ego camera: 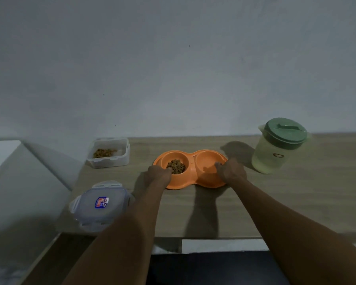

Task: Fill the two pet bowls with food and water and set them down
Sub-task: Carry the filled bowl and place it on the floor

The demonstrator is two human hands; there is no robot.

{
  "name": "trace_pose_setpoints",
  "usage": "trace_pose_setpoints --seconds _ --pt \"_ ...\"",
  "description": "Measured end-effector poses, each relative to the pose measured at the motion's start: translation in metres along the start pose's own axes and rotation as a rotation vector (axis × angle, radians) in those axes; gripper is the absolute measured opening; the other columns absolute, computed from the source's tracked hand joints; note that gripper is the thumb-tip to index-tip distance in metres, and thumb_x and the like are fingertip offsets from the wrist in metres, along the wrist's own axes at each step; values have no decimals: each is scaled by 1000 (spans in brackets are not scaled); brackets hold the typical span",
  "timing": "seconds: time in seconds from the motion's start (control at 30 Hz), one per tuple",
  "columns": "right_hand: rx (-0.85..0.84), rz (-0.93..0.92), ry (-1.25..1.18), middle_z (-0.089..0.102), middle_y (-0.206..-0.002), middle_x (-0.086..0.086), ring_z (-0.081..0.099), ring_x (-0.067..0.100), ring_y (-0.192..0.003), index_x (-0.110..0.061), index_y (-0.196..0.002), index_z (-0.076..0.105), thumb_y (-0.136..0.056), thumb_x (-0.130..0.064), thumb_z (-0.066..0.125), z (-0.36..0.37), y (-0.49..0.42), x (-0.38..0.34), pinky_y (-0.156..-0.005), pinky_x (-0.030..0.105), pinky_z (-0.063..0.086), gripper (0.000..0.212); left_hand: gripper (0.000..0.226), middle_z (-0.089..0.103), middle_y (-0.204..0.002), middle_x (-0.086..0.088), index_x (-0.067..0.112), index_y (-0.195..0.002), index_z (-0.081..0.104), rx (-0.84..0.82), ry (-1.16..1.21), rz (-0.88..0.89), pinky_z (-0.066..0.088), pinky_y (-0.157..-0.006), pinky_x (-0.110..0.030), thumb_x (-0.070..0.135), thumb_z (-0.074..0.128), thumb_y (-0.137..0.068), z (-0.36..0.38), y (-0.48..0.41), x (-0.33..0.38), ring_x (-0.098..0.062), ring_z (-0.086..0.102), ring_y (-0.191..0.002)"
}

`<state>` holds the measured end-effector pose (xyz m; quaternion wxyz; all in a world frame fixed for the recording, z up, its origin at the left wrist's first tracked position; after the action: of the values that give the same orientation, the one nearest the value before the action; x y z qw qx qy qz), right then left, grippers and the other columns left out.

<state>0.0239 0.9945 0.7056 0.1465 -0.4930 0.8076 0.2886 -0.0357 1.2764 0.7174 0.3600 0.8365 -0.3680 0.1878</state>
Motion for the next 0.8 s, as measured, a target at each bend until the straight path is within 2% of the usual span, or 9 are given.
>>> trace_pose_setpoints --seconds 0.23,0.5,0.6,0.73,0.8 --pt "-44 140 -74 56 -130 21 54 37 -120 -3 -128 56 -92 -38 55 11 -13 21 -97 42 47 50 43 63 -124 -15 3 -126 60 22 -75 -78 39 -72 -31 31 55 -94 2 -5 1 -31 60 -113" --pt "-48 109 -158 61 -125 21 54 39 -119 2 -123 59 -88 -36 62 6 -14 26 -97 44 49 52 43 65 -117 -16 4 -119 63 35 -33 -111 45 -74 -33 33 55 -90 1 -7 -2 -33 61 -106" --pt "-72 125 -192 64 -119 22 61 40 -111 3 -118 61 -84 -37 67 4 -8 29 -92 50 54 53 42 67 -113 -16 4 -119 63 31 26 -127 45 -69 -31 31 58 -87 2 -1 -8 -33 64 -100" --pt "-90 130 -222 65 -114 22 64 40 -103 3 -116 60 -82 -36 69 -1 1 32 -86 51 57 53 43 66 -107 -15 5 -115 63 50 85 -134 54 -77 -34 33 60 -83 -2 10 -14 -33 64 -94" --pt "-84 117 -228 65 -113 21 64 39 -102 3 -115 60 -83 -37 69 -6 7 31 -87 50 56 52 43 66 -106 -14 5 -115 63 67 117 -126 51 -69 -32 33 61 -83 -4 15 -16 -32 64 -91"
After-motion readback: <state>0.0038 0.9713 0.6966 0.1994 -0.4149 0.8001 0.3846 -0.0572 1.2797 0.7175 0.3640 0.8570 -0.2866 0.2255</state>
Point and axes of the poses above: each hand's wrist, its own y-axis away from the middle knuckle, its own z-axis out of the palm, x = y × z, the point moved 10 cm from there along -y, towards the middle knuckle
